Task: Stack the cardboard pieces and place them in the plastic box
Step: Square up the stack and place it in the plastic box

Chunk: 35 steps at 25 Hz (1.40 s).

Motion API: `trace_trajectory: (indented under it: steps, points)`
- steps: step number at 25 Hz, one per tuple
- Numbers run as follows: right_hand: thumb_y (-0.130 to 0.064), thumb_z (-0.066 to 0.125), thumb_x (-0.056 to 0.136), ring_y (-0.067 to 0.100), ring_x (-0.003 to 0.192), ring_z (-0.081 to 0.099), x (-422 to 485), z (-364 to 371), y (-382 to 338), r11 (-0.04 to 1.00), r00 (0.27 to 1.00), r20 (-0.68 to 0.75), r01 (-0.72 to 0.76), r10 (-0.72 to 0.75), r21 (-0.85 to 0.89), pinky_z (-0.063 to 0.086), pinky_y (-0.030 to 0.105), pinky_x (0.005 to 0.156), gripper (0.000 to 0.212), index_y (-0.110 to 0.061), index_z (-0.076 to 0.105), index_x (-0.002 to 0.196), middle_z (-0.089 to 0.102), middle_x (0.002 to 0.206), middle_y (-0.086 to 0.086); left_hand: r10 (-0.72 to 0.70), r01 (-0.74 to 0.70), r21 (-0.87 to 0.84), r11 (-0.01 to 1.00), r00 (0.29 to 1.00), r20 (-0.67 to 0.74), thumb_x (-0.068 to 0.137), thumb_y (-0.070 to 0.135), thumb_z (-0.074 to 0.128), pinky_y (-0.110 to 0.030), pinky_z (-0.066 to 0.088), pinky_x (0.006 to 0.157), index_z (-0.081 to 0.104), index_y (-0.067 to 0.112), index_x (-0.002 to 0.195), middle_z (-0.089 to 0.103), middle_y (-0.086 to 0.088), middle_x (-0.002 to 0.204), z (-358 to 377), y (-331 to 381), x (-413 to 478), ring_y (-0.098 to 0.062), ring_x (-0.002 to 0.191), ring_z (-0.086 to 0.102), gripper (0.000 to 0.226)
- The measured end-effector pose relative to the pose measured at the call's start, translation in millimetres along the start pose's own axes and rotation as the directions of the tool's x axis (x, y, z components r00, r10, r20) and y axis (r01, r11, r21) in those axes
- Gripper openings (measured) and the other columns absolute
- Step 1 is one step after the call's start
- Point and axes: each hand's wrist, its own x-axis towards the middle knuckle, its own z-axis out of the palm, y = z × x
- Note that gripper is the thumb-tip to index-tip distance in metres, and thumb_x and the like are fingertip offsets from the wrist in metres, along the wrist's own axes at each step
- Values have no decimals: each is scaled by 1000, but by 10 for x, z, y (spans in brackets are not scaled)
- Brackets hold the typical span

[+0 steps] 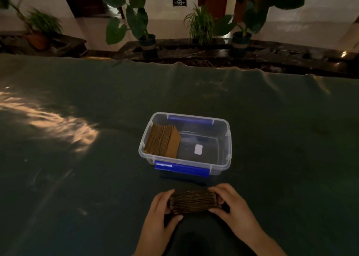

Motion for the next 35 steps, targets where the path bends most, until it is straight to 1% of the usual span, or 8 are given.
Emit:
trace_trajectory:
  steps: [5,9,15,21,24,29,32,35]
  points:
    - [-18,70,78,-11,103,48,65,-48,19,1000,998,51,-21,20,10,40,1,84,61,-51,37,117,39,113,-27,-34,34,6,999,999,41,84,24,66,11,32,81,31,33,140,40,14,131,9,-36,73,14,100,47,67]
    - [-4,67,80,-5,104,54,119,-130,28,985,989,144,-56,32,162,46,7,87,65,-46,40,121,42,117,-16,-52,46,68,997,996,76,87,28,60,-21,37,108,19,33,145,38,5,141,-10,-30,89,0,120,41,71]
    - [-16,65,81,-10,110,46,55,92,-55,997,996,36,-77,76,27,40,17,102,62,-41,36,130,31,118,-32,-87,86,5,996,996,16,85,24,63,-29,32,112,10,21,146,30,-3,142,112,59,86,-3,125,30,81]
    - [-27,62,84,-2,126,24,-15,276,-29,995,994,-56,-93,90,-46,26,30,113,80,-31,12,145,27,135,-20,-102,102,-40,994,995,-4,84,21,65,-26,28,110,9,20,146,31,-4,143,174,53,38,-9,130,31,84]
    - [-30,62,83,-3,123,25,33,256,-30,996,996,-66,-59,55,-67,26,30,112,75,-32,18,143,32,136,-19,-68,68,6,998,998,-15,84,21,65,-25,27,109,13,19,146,35,-2,141,168,40,39,-8,130,30,81]
    - [-34,65,79,-19,112,31,106,20,-9,996,1000,11,17,-16,-83,35,15,89,57,-67,28,108,38,109,-41,43,-42,61,997,999,-25,82,20,67,-16,27,106,36,23,136,42,12,132,44,-22,44,6,119,29,63]
    - [-33,69,76,-16,109,34,139,-84,-2,991,999,6,51,-51,-121,36,11,82,47,-61,41,101,44,103,-36,70,-70,44,997,998,3,79,18,70,-16,43,99,49,27,120,47,11,122,-19,-32,69,3,111,46,47]
    - [-33,69,76,-11,105,37,161,-111,-4,981,996,-7,81,-84,-178,35,10,81,38,-46,53,108,43,100,-31,48,-49,64,997,999,17,79,21,70,-13,46,89,54,29,109,51,13,109,-45,9,99,2,97,53,35]
